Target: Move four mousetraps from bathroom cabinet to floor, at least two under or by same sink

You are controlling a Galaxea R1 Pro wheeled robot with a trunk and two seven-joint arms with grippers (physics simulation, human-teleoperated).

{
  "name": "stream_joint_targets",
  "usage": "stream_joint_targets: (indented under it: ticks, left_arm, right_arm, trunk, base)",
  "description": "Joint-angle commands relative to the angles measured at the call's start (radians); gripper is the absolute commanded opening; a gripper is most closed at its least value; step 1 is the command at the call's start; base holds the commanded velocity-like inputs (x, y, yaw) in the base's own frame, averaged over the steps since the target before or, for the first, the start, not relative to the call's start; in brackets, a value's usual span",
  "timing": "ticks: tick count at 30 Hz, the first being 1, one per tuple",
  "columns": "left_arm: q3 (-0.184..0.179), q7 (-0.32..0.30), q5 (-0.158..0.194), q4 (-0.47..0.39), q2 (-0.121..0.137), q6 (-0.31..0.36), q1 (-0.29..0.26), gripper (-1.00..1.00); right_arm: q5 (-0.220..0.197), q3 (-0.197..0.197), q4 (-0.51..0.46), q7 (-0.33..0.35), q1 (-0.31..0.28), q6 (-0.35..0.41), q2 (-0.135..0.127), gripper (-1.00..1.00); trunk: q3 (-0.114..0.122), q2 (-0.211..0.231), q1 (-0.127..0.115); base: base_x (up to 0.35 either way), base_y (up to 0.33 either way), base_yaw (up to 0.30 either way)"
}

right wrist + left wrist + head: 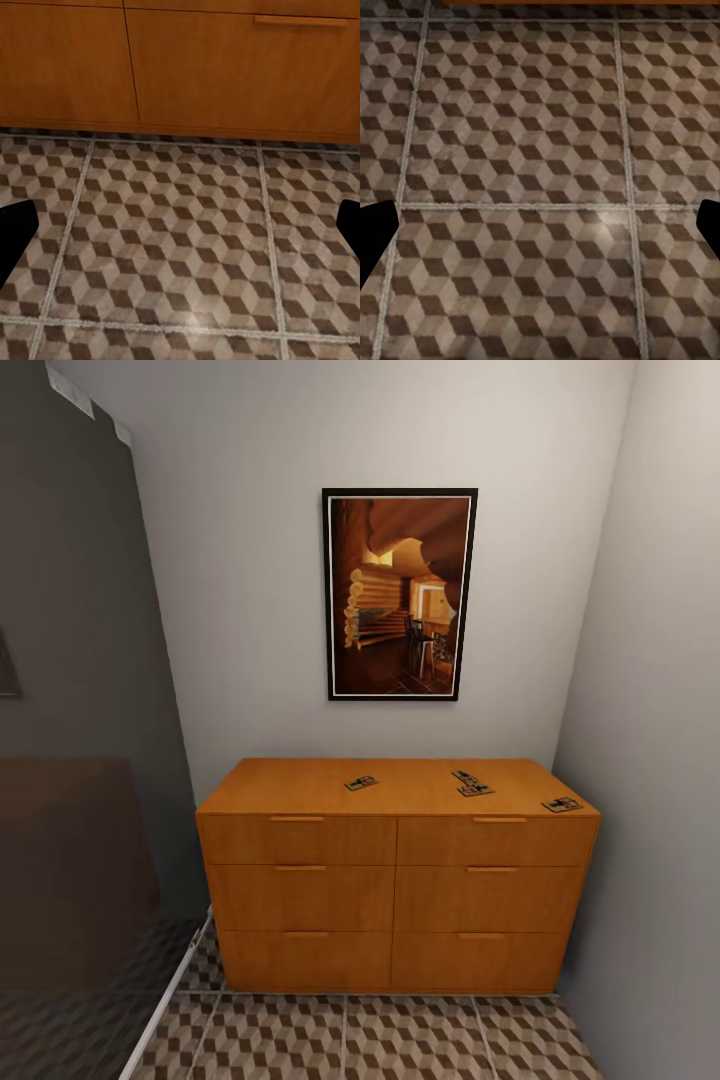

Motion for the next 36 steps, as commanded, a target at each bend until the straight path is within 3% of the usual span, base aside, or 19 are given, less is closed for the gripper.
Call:
stream_joint_targets:
  ticks: [1, 36]
  left_arm:
    - [0.000, 0.000, 0.000, -0.001, 0.000, -0.002, 0.000, 1.00]
    - [0.000, 0.001, 0.000, 0.002, -0.001, -0.002, 0.000, 1.00]
  right_arm:
    - [0.005, 0.001, 0.001, -0.003, -0.001, -0.002, 0.000, 1.00]
    - [0.005, 0.001, 0.001, -0.003, -0.001, -0.003, 0.000, 1.00]
  trunk:
    - [-0.001, -0.001, 0.000]
    - [-0.001, -0.001, 0.000]
  base:
    - [0.000, 0.000, 0.000]
    - [0.000, 0.000, 0.000]
